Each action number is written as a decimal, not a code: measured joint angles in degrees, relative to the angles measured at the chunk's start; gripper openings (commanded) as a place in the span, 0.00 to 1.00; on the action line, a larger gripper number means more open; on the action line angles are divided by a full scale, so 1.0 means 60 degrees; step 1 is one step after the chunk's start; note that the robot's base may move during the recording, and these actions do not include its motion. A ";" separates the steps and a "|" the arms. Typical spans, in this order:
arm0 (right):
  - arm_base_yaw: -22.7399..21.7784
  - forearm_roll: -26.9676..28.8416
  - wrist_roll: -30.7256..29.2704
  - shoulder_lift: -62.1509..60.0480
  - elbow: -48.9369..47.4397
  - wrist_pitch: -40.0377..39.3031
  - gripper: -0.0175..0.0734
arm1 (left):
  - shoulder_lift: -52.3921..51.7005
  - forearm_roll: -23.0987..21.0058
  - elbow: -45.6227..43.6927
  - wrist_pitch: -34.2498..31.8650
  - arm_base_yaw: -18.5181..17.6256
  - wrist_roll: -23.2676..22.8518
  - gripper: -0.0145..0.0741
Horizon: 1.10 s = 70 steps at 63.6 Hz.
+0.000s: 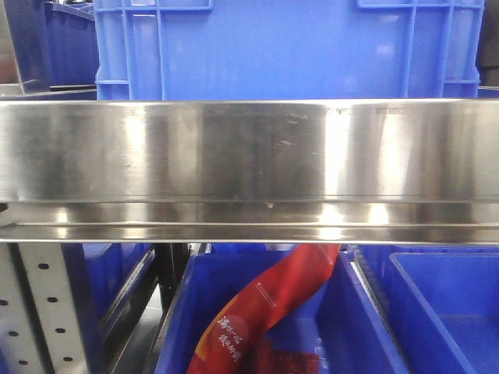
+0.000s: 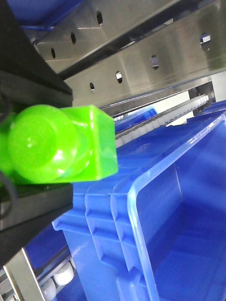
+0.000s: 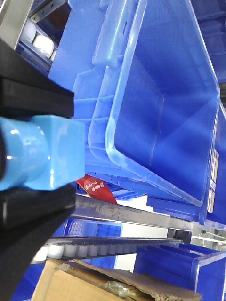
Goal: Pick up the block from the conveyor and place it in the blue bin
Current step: 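Open both grippers to drop the green and blue blocks into the bin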
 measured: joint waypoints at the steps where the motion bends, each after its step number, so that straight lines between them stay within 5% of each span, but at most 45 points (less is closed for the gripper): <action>1: 0.0000 0.0000 0.0000 0.0000 0.0000 0.0000 0.01 | 0.0000 0.0000 0.0000 0.0000 0.0000 0.0000 0.04; 20: 0.0000 0.0173 0.0000 0.0000 -0.0072 -0.0350 0.01 | 0.0284 -0.0034 -0.0035 -0.0183 -0.0040 0.0000 0.04; 43: 0.1384 0.0447 -0.0078 0.2299 -0.2694 -0.0655 0.01 | 0.3283 -0.0105 -0.3127 -0.0558 -0.1954 0.0000 0.04; 70: 0.1950 0.0484 -0.0078 0.6113 -0.4304 -0.0733 0.01 | 0.6786 -0.1021 -0.4661 -0.1497 -0.2001 0.0000 0.04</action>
